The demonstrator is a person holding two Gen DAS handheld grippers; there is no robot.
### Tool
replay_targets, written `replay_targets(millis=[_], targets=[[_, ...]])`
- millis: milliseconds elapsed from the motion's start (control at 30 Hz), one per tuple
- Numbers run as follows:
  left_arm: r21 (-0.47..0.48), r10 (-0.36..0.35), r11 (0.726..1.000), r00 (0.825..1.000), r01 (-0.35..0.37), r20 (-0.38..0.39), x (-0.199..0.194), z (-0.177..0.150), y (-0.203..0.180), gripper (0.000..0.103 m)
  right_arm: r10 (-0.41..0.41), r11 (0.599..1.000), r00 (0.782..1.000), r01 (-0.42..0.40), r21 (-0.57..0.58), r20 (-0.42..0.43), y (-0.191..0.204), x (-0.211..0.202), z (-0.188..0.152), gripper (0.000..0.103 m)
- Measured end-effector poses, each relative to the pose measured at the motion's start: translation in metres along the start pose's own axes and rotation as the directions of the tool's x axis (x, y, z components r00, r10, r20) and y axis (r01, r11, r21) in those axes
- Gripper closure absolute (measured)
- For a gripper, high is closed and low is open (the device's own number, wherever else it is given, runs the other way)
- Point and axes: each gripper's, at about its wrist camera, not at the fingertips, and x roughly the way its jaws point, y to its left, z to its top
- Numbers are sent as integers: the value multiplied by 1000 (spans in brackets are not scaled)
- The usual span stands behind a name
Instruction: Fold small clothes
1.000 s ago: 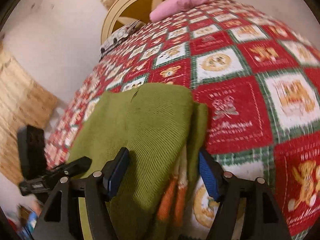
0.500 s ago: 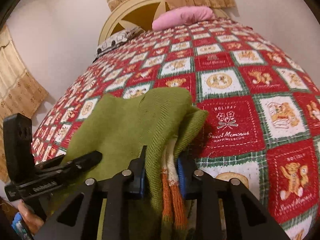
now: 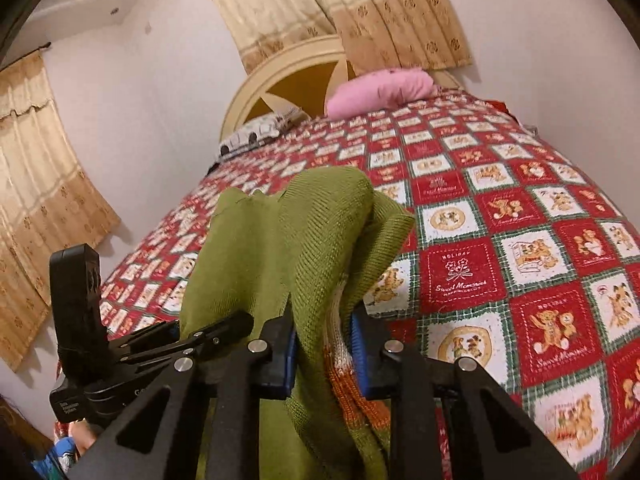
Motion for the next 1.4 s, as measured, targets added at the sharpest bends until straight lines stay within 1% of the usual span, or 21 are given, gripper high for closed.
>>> replay_targets(millis=[200, 300, 433, 567, 667, 833, 900, 1000, 1067, 1133, 1300, 1367, 1400], targets=[[19, -36, 999, 998, 35, 57, -27, -1, -10, 58, -17, 999, 996, 20, -32, 83, 24, -46, -8, 80], [28, -54, 998, 996, 52, 77, -42, -3, -16, 58, -24, 999, 993, 27, -23, 112, 31, -68, -15, 80], [59, -81, 995, 993, 76, 87, -60, -7, -26, 58, -25, 1000, 988, 24, 10, 151, 36, -101, -22, 80], [85, -145, 987, 986, 138, 78, -75, -15, -41, 58, -30, 999, 977, 24, 32, 209, 40, -144, -31, 80], [116, -183, 978, 981, 174, 71, -85, -22, -60, 58, -54, 998, 970, 46, 43, 236, 39, -169, -38, 80], [179, -234, 959, 971, 221, 51, -96, -37, -100, 58, -118, 991, 958, 98, 87, 263, 21, -219, -57, 80], [201, -259, 948, 966, 249, 26, -96, -43, -118, 58, -143, 988, 953, 120, 102, 266, 14, -234, -61, 80], [225, -294, 930, 956, 289, -12, -93, -51, -145, 58, -204, 976, 943, 175, 128, 265, -3, -262, -70, 80], [241, -307, 921, 951, 307, -41, -88, -57, -166, 58, -223, 971, 940, 190, 147, 260, -13, -273, -74, 80], [255, -317, 912, 946, 323, -62, -83, -62, -181, 58, -263, 960, 931, 227, 162, 253, -26, -285, -81, 80], [280, -317, 898, 940, 339, -124, -57, -75, -216, 58, -330, 934, 919, 284, 217, 216, -66, -295, -95, 80], [290, -305, 897, 941, 335, -144, -43, -79, -228, 58, -365, 918, 912, 319, 236, 188, -87, -291, -99, 80], [298, -296, 896, 943, 328, -150, -37, -81, -233, 58, -370, 914, 912, 324, 244, 178, -93, -289, -100, 80]])
